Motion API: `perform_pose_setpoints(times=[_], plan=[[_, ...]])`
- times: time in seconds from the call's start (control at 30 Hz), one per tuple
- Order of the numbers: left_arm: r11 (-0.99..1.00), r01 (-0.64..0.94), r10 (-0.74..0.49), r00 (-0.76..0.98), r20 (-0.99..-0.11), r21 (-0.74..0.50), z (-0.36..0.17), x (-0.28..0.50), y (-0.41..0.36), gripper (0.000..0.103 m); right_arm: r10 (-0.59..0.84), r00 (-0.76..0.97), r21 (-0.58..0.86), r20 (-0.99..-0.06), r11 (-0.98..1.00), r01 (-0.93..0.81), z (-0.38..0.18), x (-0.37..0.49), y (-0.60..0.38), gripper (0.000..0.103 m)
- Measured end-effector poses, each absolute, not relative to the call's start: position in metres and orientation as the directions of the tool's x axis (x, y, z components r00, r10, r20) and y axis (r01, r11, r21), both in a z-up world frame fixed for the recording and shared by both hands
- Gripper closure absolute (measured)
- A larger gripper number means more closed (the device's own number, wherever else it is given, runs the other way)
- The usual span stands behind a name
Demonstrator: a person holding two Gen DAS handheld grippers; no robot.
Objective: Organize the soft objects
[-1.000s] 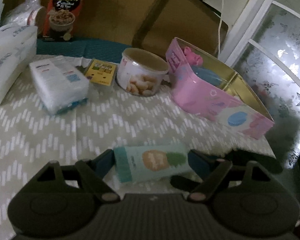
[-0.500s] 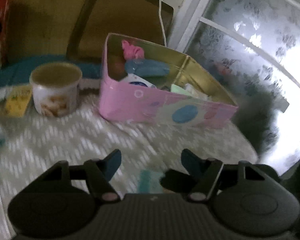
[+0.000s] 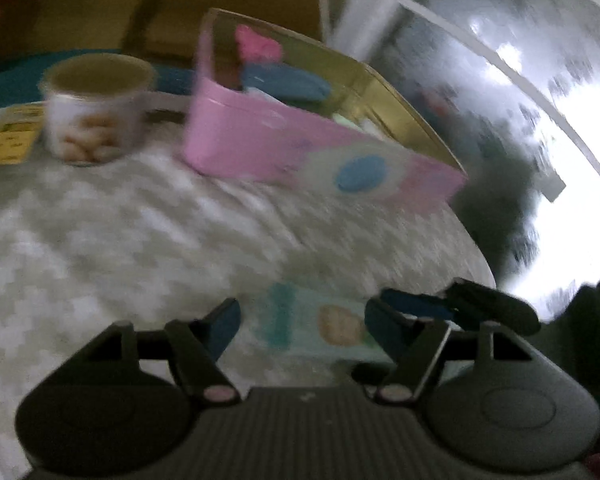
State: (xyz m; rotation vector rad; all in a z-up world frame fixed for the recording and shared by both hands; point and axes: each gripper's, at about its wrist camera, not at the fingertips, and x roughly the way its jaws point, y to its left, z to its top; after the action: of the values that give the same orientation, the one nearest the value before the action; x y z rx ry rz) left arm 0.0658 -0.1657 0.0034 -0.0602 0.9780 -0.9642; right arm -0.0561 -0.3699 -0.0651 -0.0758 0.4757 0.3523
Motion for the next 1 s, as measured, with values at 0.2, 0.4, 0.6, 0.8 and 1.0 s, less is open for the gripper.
perform_pose_setpoints(times=[0.2, 0.4, 0.6, 0.8, 1.0], plan=[[0.582, 0.739, -0.689, 0.227, -0.689, -0.339, 0.001, 0.047, -0.199, 0.037, 0.261, 0.859, 0.003, -0.44, 0.957, -0.289, -0.064, -0.062, -0.354, 0.052], [0.563, 0.726, -0.74, 0.231, -0.632, -0.394, 0.032, 0.062, -0.197, 0.039, 0.223, 0.906, -0.018, -0.36, 0.969, -0.245, -0.044, -0.06, -0.358, 0.053], [0.544, 0.792, -0.763, 0.331, -0.555, -0.276, 0.084, 0.079, -0.225, 0.039, 0.127, 0.967, -0.128, -0.22, 0.979, -0.158, -0.011, -0.034, -0.371, 0.053], [0.567, 0.79, -0.758, 0.389, -0.523, -0.233, 0.093, 0.12, -0.274, 0.039, 0.031, 0.974, -0.196, -0.223, 0.978, -0.076, -0.003, 0.017, -0.401, 0.053], [0.645, 0.738, -0.699, 0.464, -0.544, -0.2, 0.07, 0.154, -0.322, 0.039, -0.16, 0.952, -0.196, -0.26, 0.974, 0.11, -0.018, 0.064, -0.427, 0.04]])
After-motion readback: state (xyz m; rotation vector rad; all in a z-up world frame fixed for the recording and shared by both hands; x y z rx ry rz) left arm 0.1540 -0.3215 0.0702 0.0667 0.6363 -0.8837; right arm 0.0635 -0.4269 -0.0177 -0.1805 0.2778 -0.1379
